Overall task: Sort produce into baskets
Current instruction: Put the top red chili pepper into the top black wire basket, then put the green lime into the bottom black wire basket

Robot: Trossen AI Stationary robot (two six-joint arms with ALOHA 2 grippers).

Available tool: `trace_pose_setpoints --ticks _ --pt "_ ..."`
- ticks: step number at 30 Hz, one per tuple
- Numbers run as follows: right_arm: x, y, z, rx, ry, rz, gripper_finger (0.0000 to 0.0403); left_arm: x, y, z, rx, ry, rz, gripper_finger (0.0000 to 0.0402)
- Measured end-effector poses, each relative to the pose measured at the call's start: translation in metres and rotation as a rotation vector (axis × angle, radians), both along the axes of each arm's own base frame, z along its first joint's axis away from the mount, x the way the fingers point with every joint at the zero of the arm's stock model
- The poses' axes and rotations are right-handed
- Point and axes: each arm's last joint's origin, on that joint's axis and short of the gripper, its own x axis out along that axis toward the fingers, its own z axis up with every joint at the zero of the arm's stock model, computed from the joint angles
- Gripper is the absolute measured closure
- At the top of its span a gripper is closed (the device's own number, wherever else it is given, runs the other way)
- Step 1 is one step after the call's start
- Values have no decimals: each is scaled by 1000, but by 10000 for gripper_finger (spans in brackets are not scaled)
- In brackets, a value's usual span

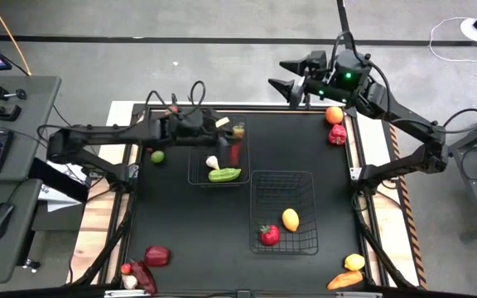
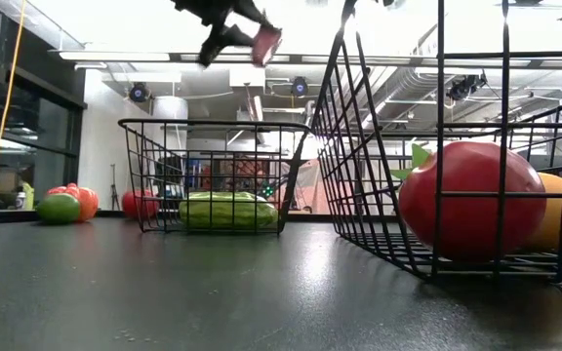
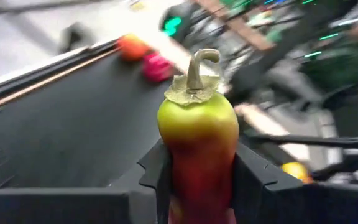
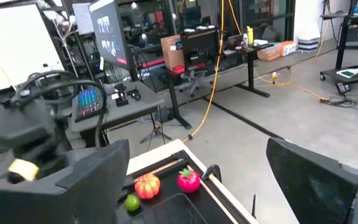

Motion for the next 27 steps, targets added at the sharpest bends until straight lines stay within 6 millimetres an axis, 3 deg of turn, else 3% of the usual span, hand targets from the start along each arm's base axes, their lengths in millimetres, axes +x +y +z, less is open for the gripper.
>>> trace_pose_setpoints --ticks 7,16,21,27 --pt "-1 -1 -3 11 32 -3 29 -23 14 -21 -64 269 231 224" --pt "-1 -1 -4 12 36 -3 29 -34 29 -12 -113 250 215 113" --pt "-1 -1 -4 12 37 -3 29 -69 41 -13 -214 540 387 98" --pt "-1 -1 -4 11 37 -3 29 -106 40 -34 -271 897 573 97"
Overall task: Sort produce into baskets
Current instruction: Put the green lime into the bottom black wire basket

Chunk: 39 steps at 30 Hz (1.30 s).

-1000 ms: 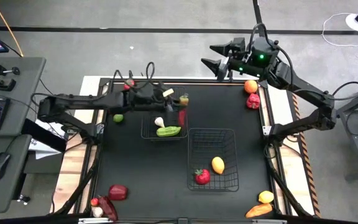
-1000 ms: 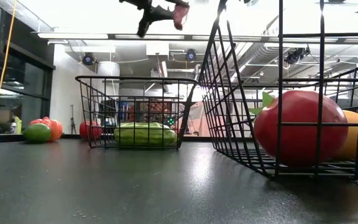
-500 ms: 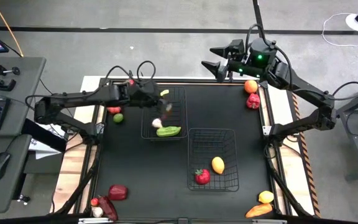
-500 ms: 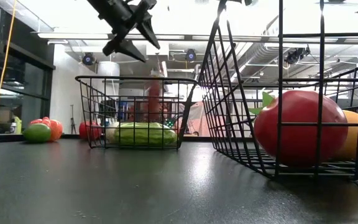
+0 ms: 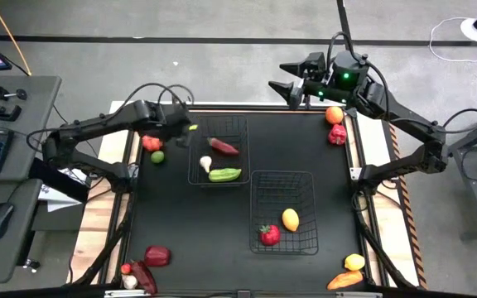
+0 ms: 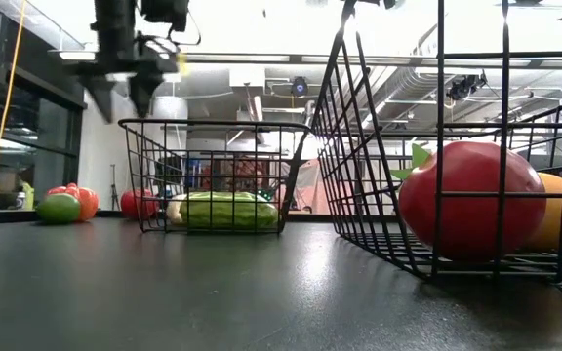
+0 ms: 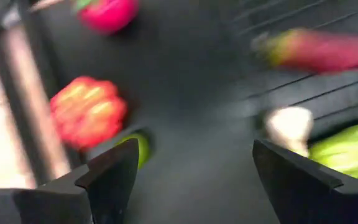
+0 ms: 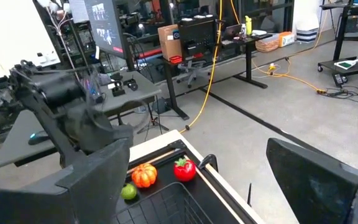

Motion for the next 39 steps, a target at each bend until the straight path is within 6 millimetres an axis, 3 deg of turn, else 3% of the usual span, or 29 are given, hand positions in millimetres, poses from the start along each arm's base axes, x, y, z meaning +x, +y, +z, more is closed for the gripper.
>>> trace_pose_setpoints --ticks 12,22,34,39 --pt "3 -2 -2 9 7 -13 29 -27 9 -68 -191 152 9 96" --pt "10 -6 -8 19 24 -33 29 -48 12 -100 -254 260 -32 96" --pt "18 -10 -15 51 39 -48 29 -47 17 -130 -162 175 -103 96" --pt "18 -10 -15 49 38 -61 29 -54 14 -143 -197 222 -100 96"
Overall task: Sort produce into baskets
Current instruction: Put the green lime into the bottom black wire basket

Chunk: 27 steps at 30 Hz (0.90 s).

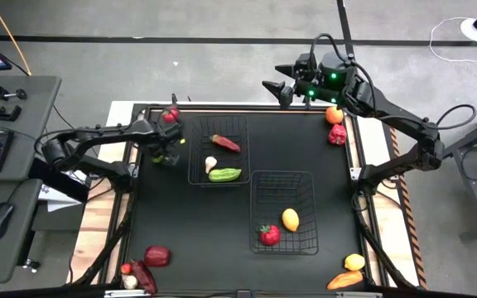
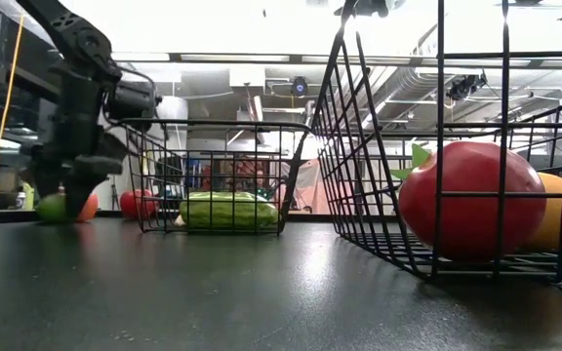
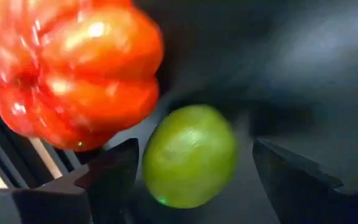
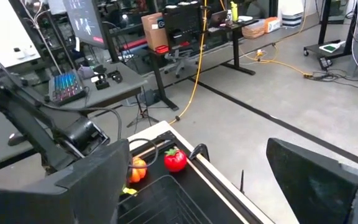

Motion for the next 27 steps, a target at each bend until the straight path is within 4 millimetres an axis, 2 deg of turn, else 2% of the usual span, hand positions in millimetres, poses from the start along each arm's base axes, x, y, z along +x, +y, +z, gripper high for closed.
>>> trace_pose_setpoints --ticks 9,12,16,18,21,27 --pt "0 0 0 19 -10 -10 29 5 5 -10 0 2 5 104" --pt "0 0 0 22 -11 -10 29 5 6 -11 -3 -1 6 135" --pt "0 0 0 22 -11 -10 29 5 5 -10 -8 -3 9 212" --pt "0 0 0 22 -11 -10 29 5 5 -8 -22 0 20 215" --pt "0 0 0 21 -14 -10 29 6 5 5 -33 3 30 215" --pt "0 0 3 4 -34 -8 29 14 12 58 71 -127 49 215"
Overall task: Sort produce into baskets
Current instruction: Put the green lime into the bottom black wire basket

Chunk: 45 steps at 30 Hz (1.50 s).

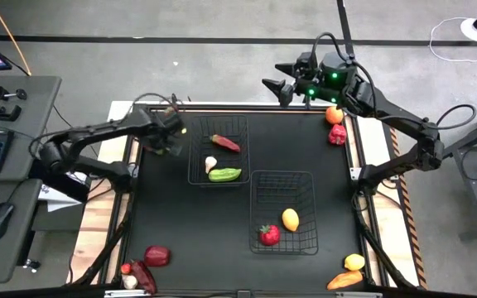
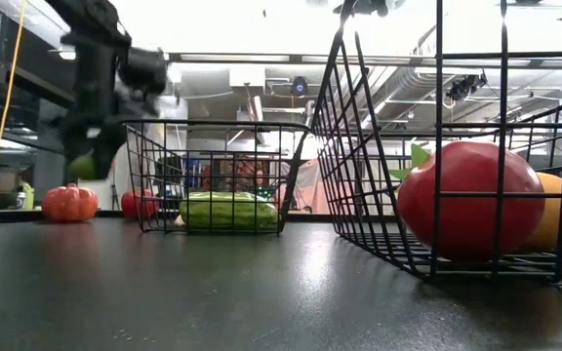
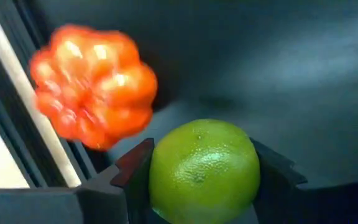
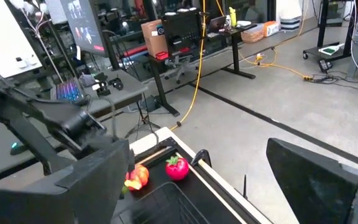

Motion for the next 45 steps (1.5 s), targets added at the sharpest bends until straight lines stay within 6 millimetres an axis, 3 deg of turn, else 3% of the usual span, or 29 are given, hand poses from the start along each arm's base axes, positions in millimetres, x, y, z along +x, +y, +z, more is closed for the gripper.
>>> trace_pose_setpoints --ticks 10,18,22,31,40,45 --pt "-1 0 2 -12 -11 -2 29 8 -5 88 223 -362 21 215" --pt "-22 -4 13 -39 -33 -44 29 57 -22 129 262 -854 -251 215" --pt "-28 -2 15 -38 -31 -51 29 93 -35 126 246 -974 -408 215" --pt "-29 -2 11 -22 13 -49 29 173 -72 85 103 -1115 -697 209" --pt "-29 -1 8 -10 36 -41 29 224 -95 43 15 -1209 -795 177" --pt "-29 -1 8 -6 41 -35 29 253 -106 38 13 -1189 -827 170"
